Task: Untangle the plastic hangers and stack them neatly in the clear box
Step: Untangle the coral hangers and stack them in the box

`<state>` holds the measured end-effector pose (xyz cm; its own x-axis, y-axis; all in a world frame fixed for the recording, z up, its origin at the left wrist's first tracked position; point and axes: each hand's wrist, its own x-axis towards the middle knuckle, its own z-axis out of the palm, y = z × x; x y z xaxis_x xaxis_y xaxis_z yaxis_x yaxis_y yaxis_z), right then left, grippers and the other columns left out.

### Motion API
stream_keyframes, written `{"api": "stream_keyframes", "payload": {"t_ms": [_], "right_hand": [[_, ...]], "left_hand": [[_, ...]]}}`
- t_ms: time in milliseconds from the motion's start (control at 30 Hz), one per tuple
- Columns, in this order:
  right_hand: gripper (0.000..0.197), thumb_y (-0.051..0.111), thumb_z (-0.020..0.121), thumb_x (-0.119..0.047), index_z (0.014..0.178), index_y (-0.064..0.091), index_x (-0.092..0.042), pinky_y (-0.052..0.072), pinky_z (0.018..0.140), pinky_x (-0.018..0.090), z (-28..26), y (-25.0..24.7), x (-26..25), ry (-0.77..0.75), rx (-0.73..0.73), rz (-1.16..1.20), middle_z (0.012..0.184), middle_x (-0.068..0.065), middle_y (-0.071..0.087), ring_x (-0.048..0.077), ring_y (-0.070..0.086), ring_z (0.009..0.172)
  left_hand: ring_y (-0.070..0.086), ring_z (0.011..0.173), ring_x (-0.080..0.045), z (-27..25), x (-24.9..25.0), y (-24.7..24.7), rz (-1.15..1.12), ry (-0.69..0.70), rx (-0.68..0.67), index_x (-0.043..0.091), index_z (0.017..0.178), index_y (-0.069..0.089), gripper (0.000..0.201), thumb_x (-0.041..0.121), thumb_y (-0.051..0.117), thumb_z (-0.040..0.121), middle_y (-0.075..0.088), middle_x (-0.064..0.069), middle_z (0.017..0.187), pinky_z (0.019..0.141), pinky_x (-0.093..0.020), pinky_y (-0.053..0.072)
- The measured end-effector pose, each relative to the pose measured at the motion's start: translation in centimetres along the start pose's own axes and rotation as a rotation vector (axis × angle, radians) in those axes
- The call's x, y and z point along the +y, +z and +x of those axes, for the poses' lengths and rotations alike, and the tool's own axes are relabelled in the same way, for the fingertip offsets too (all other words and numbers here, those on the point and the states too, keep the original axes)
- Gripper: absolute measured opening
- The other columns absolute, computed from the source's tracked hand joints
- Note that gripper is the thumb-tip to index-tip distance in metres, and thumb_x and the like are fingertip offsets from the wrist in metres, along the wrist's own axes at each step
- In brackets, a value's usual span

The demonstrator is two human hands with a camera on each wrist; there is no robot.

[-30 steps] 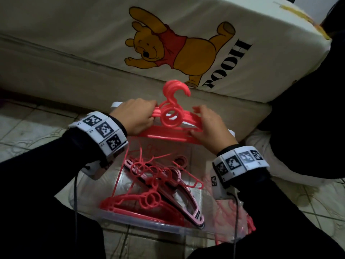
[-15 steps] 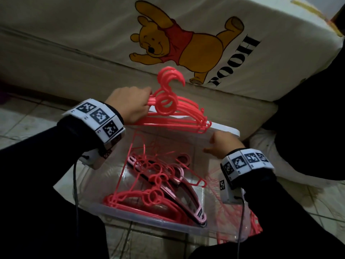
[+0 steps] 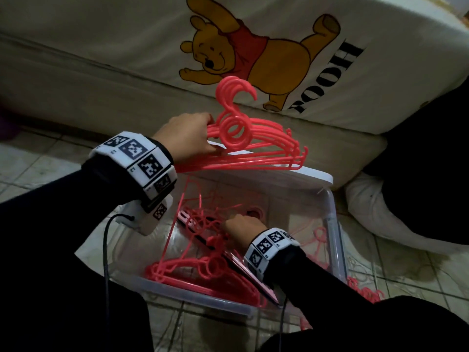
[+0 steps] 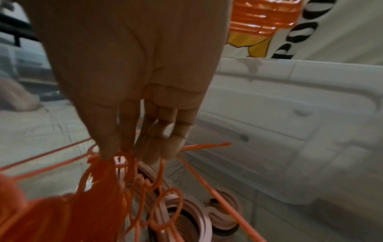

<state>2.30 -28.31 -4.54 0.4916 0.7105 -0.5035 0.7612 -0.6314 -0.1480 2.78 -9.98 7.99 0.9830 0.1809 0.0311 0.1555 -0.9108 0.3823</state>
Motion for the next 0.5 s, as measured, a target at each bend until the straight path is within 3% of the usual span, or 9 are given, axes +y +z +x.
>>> {"api": "stream_keyframes", "payload": {"t_ms": [100, 200, 367, 500], "right_hand": [[0.023, 0.051, 0.091, -0.027, 0.107, 0.062, -0.015, 0.045, 0.071, 0.037, -0.2, -0.1, -0.2, -0.016, 0.028, 0.015, 0.101, 0.017, 0.064, 0.037, 0.063, 0.093], [0.019, 0.051, 0.089, -0.018, 0.105, 0.063, -0.015, 0.043, 0.073, 0.033, -0.7, -0.9, -0.1, -0.014, 0.002, 0.105, 0.104, 0.016, 0.064, 0.035, 0.062, 0.094], [0.017, 0.056, 0.083, -0.011, 0.097, 0.063, -0.016, 0.05, 0.086, 0.038, -3.1, -5.1, 0.9, -0.001, 0.148, 0.179, 0.102, 0.011, 0.066, 0.029, 0.062, 0.097], [0.014, 0.061, 0.079, -0.003, 0.09, 0.065, -0.009, 0.039, 0.074, 0.023, -6.3, -10.0, 2.4, -0.059, 0.403, 0.226, 0.091, 0.006, 0.067, 0.023, 0.06, 0.09]], "left_hand": [[0.05, 0.076, -0.019, -0.3, -0.1, -0.1, -0.031, -0.001, -0.028, 0.017, 0.101, 0.051, 0.07, 0.068, 0.072, 0.058, 0.054, 0.002, 0.084, 0.056, -0.028, 0.034], [0.047, 0.073, -0.015, -0.4, -0.1, -0.2, -0.044, 0.016, -0.048, 0.016, 0.106, 0.052, 0.091, 0.082, 0.054, 0.043, 0.049, 0.006, 0.083, 0.052, -0.023, 0.03], [0.048, 0.07, -0.014, -0.4, -0.1, -0.1, -0.029, 0.042, -0.048, 0.024, 0.095, 0.047, 0.09, 0.092, 0.042, 0.036, 0.049, 0.009, 0.079, 0.051, -0.024, 0.03], [0.049, 0.067, -0.012, -0.7, 0.3, 0.0, -0.03, 0.057, -0.079, 0.028, 0.086, 0.044, 0.086, 0.095, 0.038, 0.033, 0.048, 0.013, 0.071, 0.056, -0.028, 0.035]]}}
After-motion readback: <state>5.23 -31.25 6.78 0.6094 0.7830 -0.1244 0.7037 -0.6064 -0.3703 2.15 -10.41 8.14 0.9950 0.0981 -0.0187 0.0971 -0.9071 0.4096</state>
